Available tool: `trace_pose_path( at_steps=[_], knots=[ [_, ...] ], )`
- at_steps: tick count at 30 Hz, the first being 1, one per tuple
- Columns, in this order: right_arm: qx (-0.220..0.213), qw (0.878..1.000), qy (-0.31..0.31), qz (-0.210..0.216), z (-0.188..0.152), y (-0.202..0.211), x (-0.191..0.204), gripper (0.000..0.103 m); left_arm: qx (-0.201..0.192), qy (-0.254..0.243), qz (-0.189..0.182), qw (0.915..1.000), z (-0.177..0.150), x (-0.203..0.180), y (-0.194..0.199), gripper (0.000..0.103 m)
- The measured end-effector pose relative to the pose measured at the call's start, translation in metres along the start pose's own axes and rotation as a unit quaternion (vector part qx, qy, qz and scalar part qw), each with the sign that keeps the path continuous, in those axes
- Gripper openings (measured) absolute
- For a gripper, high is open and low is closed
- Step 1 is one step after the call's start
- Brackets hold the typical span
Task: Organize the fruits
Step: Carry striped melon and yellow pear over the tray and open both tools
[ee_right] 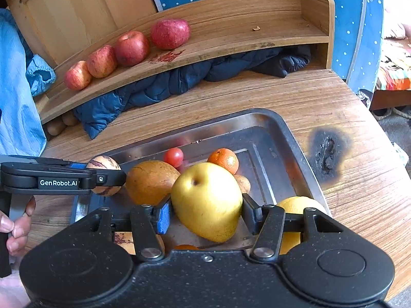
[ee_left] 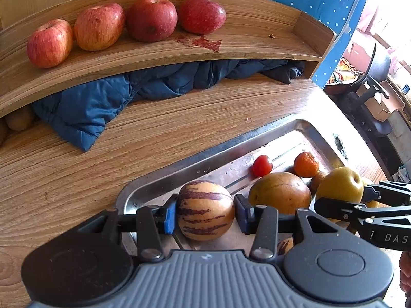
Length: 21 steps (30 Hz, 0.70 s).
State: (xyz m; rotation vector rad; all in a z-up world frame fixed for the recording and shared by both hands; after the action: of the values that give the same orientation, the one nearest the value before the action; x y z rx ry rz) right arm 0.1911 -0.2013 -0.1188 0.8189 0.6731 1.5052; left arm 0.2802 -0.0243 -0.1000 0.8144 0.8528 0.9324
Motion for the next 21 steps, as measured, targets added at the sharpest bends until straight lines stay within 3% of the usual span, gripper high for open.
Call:
trace_pose_path(
  at_steps=[6,13,16,21],
  knots=[
    [-0.007,1.000,0.007,0.009,0.002,0.002,0.000,0.058,-0.008,0.000,0.005,1.0000,0.000,-0.003,0.003,0.050],
    [-0.025,0.999,0.021,0.019,0.006,0.012,0.000,0.062,-0.024,0.017,0.024,0.9993,0.000,-0.001,0.013,0.058],
    [-0.035,0.999,0.026,0.021,0.005,0.021,0.000,0.069,-0.034,0.026,0.035,0.9985,-0.001,-0.002,0.022,0.065],
    [-0.056,0.998,0.032,0.024,0.001,0.041,0.001,0.082,-0.068,0.047,0.053,0.9952,-0.007,-0.002,0.044,0.085]
  ],
)
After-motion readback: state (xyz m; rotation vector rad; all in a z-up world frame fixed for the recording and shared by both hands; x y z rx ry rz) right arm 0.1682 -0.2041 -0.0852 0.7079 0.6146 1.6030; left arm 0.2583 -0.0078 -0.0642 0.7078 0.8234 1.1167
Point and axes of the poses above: each gripper's, at about its wrist camera, not at the fingertips, and y roughly against the way its jaws point, x to its left, z to its top, the point moved 5 cm from there along -y, roughly the way its jaws point, and after that the axes turned 10 degrees about y, right-handed, at the moved point
